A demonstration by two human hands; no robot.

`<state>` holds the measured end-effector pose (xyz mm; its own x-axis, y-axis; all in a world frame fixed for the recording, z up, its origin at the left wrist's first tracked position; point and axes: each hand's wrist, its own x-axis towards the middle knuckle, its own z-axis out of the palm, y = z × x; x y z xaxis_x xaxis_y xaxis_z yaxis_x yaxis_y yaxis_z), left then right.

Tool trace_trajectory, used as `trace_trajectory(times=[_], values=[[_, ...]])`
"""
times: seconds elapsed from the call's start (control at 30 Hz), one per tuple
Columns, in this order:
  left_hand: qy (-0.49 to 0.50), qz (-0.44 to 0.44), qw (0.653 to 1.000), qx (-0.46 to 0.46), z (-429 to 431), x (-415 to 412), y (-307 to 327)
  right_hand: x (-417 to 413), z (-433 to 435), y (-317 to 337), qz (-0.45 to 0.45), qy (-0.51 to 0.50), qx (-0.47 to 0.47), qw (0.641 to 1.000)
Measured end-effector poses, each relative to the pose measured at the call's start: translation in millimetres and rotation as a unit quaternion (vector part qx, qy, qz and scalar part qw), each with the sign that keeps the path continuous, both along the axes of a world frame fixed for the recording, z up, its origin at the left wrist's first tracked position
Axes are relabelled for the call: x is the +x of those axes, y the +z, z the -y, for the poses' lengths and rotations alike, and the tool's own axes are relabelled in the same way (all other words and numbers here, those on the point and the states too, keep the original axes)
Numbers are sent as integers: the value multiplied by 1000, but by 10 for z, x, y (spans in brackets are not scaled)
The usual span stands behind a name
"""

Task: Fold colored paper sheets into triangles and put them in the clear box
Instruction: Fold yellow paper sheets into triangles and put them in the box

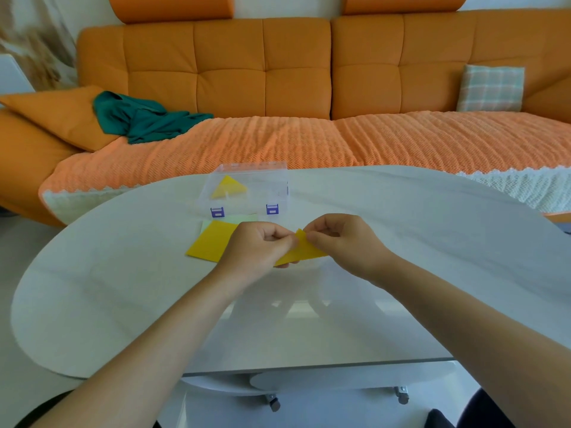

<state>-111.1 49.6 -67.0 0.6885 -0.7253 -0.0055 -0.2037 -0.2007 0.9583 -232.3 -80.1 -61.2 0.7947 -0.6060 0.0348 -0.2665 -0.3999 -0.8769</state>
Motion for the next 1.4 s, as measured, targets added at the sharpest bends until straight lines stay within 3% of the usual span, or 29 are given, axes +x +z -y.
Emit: trace_trajectory(times=[0.17, 0.4, 0.53, 0.73, 0.9, 1.07, 1.27, 1.4], values=[[-23, 45, 998, 22, 8, -44, 8, 25, -31, 7, 20, 9, -22, 1000], [-11, 100, 995, 18, 4, -1, 13, 17, -15, 11, 46, 9, 39, 998], [-36, 49, 998, 23, -39, 50, 70, 17, 86, 43, 89, -43, 64, 993], [-58, 129, 984, 107, -169, 227, -3, -22, 240, 69, 115, -122, 67, 983], [15, 137, 990, -30, -92, 201, 59, 20, 118, 10, 93, -42, 78, 992], [-67, 185, 980, 33, -18, 164, 31, 113, -4, -13, 98, -15, 77, 992], [-2, 112, 994, 5, -27, 318, 92, 120, 104, -14, 82, -71, 72, 991], [20, 24, 998, -48, -31, 307, 116, 135, 79, -12, 89, -27, 69, 993]])
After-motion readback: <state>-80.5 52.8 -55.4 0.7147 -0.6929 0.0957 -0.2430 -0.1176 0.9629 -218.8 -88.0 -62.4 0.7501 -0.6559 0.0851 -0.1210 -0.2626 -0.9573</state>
